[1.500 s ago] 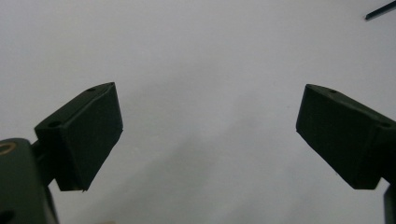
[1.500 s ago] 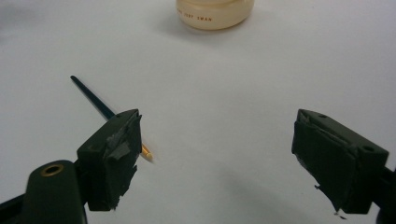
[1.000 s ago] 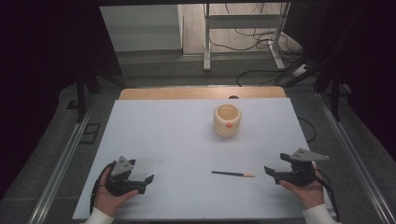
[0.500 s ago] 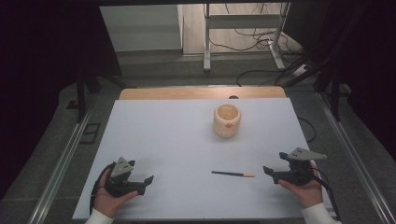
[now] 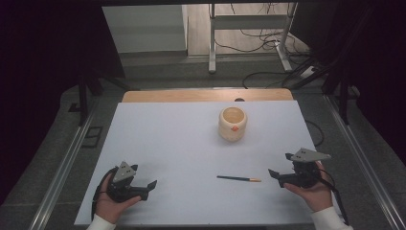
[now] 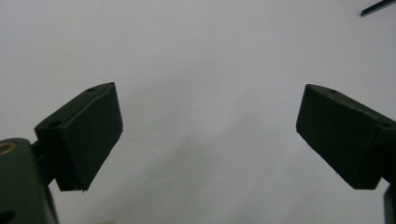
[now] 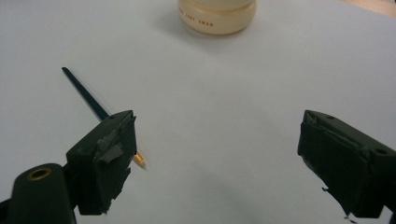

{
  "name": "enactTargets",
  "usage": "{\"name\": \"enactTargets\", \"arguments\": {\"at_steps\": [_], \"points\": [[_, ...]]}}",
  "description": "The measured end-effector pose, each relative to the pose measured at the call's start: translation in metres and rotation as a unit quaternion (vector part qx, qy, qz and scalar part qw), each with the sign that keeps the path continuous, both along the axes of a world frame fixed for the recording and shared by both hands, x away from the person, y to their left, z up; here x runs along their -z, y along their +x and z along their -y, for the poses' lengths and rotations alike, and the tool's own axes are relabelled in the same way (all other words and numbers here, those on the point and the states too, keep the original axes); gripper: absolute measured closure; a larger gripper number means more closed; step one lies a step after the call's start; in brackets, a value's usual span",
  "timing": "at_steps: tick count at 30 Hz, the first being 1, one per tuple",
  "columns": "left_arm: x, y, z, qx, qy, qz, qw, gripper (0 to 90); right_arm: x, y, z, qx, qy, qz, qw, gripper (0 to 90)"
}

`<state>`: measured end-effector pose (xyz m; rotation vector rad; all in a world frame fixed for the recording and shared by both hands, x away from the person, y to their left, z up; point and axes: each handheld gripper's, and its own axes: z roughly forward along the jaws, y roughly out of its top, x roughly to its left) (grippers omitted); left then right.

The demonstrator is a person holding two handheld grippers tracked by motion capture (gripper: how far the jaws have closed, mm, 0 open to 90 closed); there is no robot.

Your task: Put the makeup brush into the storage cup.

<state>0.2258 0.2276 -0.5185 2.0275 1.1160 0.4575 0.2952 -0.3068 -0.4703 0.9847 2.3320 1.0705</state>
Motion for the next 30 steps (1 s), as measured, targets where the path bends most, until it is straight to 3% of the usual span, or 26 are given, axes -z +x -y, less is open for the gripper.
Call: {"name": "enactTargets", "arguments": {"at_steps": [17,30], "points": [[0.001,0.000,0.003,0.004,0.001,-0.003,1.0000,7.8,-0.022,0.003,-0.013,-0.032,-0.018,0.009,0.9993,15.6],[0.001,0.000,0.003,0.004,-0.003,-0.001,1.0000,7.7,-0.032,0.008,-0.034,-0.064,-0.037,-0.005,0.9973,14.5]]}}
